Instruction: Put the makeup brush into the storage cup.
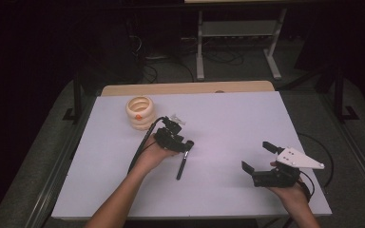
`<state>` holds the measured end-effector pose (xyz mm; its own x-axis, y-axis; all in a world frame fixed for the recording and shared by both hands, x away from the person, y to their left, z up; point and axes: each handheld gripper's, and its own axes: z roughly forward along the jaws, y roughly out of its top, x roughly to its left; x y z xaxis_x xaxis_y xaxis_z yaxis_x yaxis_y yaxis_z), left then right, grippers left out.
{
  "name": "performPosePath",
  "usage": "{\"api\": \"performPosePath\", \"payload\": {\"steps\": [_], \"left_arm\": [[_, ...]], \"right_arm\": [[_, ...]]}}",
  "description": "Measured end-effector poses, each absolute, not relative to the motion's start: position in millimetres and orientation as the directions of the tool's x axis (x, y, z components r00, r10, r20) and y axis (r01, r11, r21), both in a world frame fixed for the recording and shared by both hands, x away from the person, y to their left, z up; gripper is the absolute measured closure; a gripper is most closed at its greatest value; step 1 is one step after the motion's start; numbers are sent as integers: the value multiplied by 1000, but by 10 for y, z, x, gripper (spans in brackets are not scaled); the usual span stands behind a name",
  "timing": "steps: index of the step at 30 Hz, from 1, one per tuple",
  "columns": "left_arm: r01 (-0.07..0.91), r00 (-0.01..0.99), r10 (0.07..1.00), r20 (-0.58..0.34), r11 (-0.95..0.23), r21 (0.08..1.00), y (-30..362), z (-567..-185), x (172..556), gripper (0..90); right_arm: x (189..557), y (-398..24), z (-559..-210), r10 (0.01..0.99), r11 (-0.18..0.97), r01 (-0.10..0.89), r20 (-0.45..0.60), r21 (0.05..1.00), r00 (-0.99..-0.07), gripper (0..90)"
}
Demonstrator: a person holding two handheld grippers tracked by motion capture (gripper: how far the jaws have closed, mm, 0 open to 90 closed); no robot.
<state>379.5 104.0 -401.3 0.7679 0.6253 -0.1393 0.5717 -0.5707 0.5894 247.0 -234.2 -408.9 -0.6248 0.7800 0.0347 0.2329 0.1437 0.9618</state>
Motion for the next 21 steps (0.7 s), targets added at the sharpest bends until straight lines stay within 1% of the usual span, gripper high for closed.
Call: {"api": "performPosePath", "payload": {"steps": [8,12,14,19,21], "left_arm": [[607,758,632,-163,-590,532,1026,-4005,3835,498],[627,742,646,-179,-574,528,1024,-3985,3854,498],[624,749,639,-174,-592,510,1038,-3973,3867,498],[638,740,645,-190,-585,501,1044,-3980,3879,498],[653,727,655,-205,-568,500,1029,-3989,3876,497]], "right_arm": [[2469,-2347,-4081,780,146,221,25,964,-625,0],[2466,-2348,-4077,782,141,224,30,964,-623,0],[2468,-2350,-4077,782,142,223,28,964,-623,0],[2466,-2347,-4077,782,142,223,29,964,-623,0],[2464,-2346,-4077,782,145,223,26,964,-623,0]]}}
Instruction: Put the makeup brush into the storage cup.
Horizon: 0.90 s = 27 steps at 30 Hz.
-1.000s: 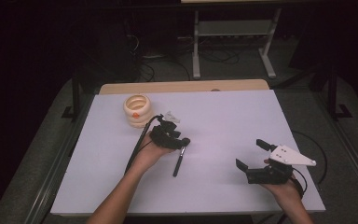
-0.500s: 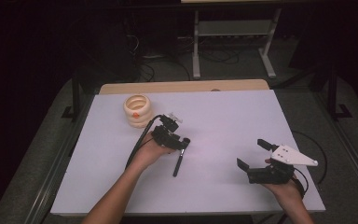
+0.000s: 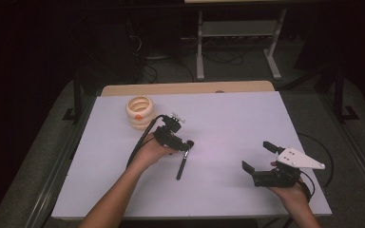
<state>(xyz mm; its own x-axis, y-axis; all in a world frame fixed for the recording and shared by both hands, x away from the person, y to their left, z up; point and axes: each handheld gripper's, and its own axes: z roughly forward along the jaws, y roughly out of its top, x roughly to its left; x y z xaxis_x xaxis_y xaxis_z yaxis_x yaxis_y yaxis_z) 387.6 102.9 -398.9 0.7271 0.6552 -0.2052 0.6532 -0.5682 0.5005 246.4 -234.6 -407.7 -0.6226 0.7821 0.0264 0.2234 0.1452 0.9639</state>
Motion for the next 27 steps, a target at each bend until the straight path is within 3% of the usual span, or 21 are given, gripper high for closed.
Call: {"api": "performPosePath", "payload": {"steps": [27], "left_arm": [[662,736,646,-202,-624,415,929,-4105,3928,558]], "right_arm": [[2475,-2338,-4082,781,150,228,25,962,-624,0]]}}
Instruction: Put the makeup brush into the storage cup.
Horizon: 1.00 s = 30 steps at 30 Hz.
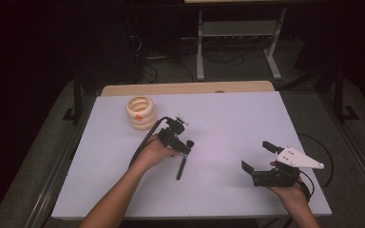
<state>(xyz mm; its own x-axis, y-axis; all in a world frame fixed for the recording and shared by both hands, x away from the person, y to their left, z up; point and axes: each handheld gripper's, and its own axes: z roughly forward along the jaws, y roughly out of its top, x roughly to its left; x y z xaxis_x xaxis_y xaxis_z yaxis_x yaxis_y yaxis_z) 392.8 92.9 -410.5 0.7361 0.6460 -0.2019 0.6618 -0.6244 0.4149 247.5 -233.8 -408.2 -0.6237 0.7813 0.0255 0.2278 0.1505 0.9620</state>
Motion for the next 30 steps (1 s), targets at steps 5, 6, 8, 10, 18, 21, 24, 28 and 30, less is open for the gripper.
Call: {"api": "performPosePath", "payload": {"steps": [5,6,8,10,18,21,24,28,30], "left_arm": [[660,739,644,-197,-633,405,894,-4114,3933,567],[660,739,644,-197,-637,398,887,-4115,3934,569],[661,739,644,-198,-637,397,872,-4126,3933,573],[660,739,646,-192,-637,399,862,-4136,3932,580],[659,740,646,-186,-644,389,832,-4159,3929,603],[660,741,645,-185,-649,378,819,-4168,3926,614],[658,742,644,-184,-651,377,817,-4173,3927,621],[658,743,645,-180,-655,371,807,-4186,3932,629],[658,743,645,-179,-655,372,807,-4186,3934,632]], "right_arm": [[2476,-2341,-4082,782,149,228,27,962,-623,0],[2477,-2341,-4083,781,150,228,26,962,-623,0],[2477,-2341,-4083,781,150,228,26,962,-624,0],[2477,-2341,-4083,782,150,228,26,962,-623,0],[2476,-2342,-4081,782,147,230,30,962,-622,0],[2472,-2343,-4080,783,143,234,35,962,-622,0],[2471,-2343,-4080,783,142,236,37,961,-621,0],[2473,-2345,-4080,784,144,234,34,962,-620,0],[2473,-2346,-4080,784,144,235,34,961,-620,0]]}}
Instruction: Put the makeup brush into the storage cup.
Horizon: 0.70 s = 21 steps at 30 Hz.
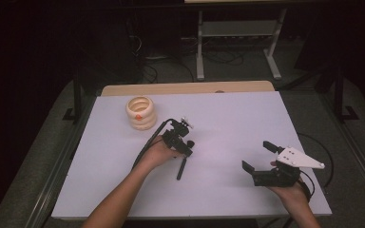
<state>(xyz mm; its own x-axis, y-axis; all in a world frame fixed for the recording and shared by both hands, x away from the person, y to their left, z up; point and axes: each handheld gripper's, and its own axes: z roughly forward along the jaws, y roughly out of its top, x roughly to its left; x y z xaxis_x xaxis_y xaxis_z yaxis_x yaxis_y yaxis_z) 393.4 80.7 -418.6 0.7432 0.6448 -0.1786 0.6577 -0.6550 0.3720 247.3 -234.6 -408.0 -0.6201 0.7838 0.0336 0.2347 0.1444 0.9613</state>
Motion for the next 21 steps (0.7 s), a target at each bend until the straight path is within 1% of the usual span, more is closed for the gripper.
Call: {"api": "performPosePath", "payload": {"steps": [9,17,21], "left_arm": [[660,740,650,-172,-654,369,798,-4198,3930,649],[644,756,639,-143,-687,336,792,-4181,3941,679],[640,760,636,-136,-694,330,783,-4176,3941,680]], "right_arm": [[2475,-2353,-4079,784,146,224,25,964,-620,0],[2473,-2367,-4076,785,147,222,23,964,-619,0],[2472,-2368,-4076,785,148,223,23,964,-620,0]]}}
